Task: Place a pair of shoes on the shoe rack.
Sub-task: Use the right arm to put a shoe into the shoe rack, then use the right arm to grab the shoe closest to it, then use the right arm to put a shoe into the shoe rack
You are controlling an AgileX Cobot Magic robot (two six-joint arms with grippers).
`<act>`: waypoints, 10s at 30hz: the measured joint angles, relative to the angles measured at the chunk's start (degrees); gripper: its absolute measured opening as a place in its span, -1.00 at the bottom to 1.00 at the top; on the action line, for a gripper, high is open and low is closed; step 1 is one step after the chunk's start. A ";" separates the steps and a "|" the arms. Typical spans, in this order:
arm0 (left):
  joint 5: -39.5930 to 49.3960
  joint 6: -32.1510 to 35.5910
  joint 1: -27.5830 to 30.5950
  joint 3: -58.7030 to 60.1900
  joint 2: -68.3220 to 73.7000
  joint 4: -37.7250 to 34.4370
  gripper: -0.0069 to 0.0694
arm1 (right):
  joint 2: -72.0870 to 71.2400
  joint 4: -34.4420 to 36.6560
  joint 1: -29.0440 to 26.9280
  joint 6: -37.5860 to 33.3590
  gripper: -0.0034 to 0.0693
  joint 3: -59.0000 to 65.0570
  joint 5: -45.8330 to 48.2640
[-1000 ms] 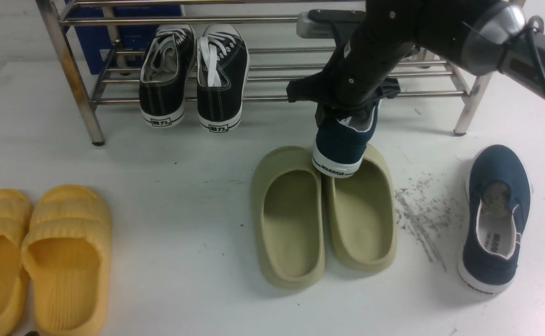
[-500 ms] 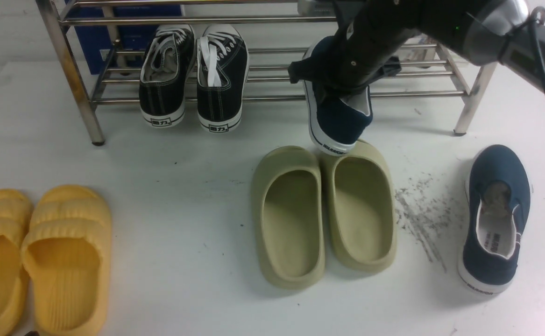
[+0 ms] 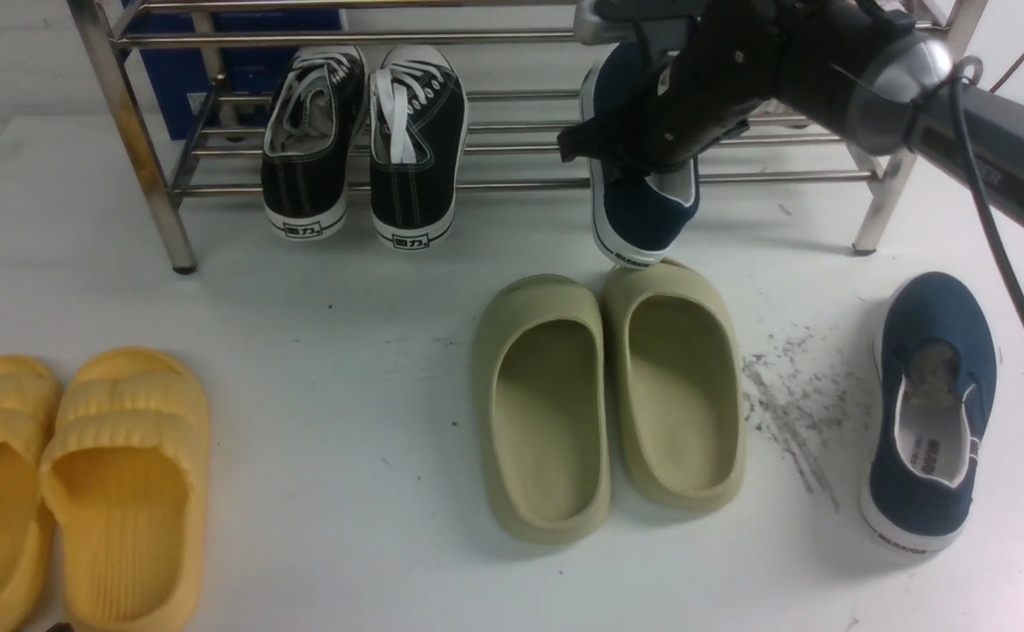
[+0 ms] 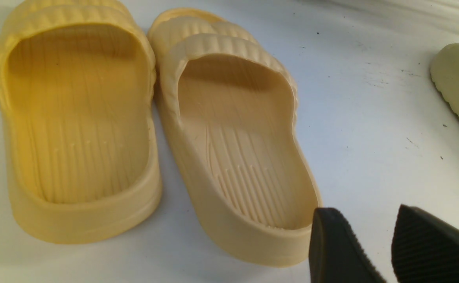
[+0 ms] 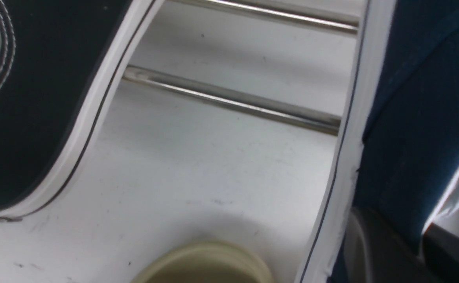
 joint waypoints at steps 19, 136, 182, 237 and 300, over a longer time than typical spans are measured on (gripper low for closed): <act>0.00 0.00 0.00 0.00 0.00 0.00 -0.19 | 0.39 -2.34 -0.57 -0.83 -0.10 -0.11 -4.34; 0.00 0.00 0.00 0.00 -0.02 0.00 -0.19 | -76.90 2.97 -2.82 -7.24 -0.84 62.27 17.45; 0.00 0.00 0.02 0.00 -0.02 0.50 -0.19 | -129.59 -0.45 -25.71 -8.93 -0.72 119.26 -19.04; 0.00 0.00 0.02 0.00 -0.02 0.50 -0.19 | -39.53 -3.19 -7.93 22.51 -0.05 60.02 2.71; 0.00 0.00 0.02 0.00 -0.02 0.50 -0.19 | -2.71 4.88 -9.05 -2.47 -0.83 2.10 8.12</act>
